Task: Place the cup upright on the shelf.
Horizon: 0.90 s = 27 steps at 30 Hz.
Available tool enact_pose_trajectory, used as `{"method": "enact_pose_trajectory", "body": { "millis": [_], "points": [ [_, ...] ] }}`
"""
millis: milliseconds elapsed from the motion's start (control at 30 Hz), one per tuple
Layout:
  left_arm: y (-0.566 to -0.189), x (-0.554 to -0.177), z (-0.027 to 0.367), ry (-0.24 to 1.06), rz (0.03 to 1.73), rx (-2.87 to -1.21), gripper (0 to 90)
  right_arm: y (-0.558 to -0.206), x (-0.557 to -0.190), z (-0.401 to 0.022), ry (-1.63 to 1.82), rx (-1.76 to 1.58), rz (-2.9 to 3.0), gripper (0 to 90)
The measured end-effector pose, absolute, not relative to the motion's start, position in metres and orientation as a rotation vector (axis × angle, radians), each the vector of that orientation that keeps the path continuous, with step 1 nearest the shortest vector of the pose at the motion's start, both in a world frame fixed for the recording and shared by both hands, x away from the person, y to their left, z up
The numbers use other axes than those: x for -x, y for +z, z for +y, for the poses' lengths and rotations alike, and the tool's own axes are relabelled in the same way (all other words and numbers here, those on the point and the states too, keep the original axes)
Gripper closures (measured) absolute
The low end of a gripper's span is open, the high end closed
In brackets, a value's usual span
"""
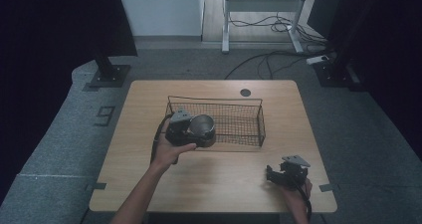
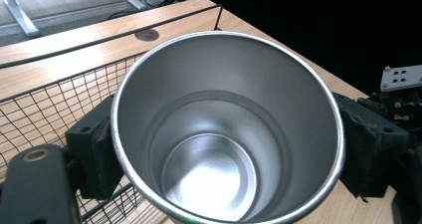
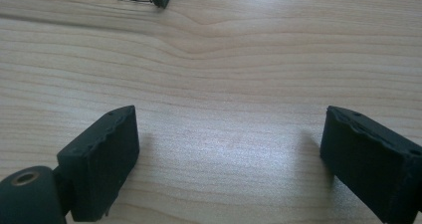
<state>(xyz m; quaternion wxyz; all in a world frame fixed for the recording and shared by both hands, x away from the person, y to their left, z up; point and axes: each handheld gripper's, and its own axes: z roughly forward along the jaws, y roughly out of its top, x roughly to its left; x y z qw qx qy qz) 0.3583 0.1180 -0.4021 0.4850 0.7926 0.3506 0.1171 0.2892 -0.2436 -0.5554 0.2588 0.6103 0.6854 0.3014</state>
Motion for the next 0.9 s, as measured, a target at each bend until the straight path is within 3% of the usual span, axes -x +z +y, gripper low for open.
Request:
{"method": "enact_pose_trajectory", "body": {
  "millis": [900],
  "points": [
    [-0.405, -0.391, 0.117, 0.279, 0.902, -1.934, 14.8, -0.556, -0.29, -0.244, 0.816, -1.655, 1.852, 8.5]
  ]
}}
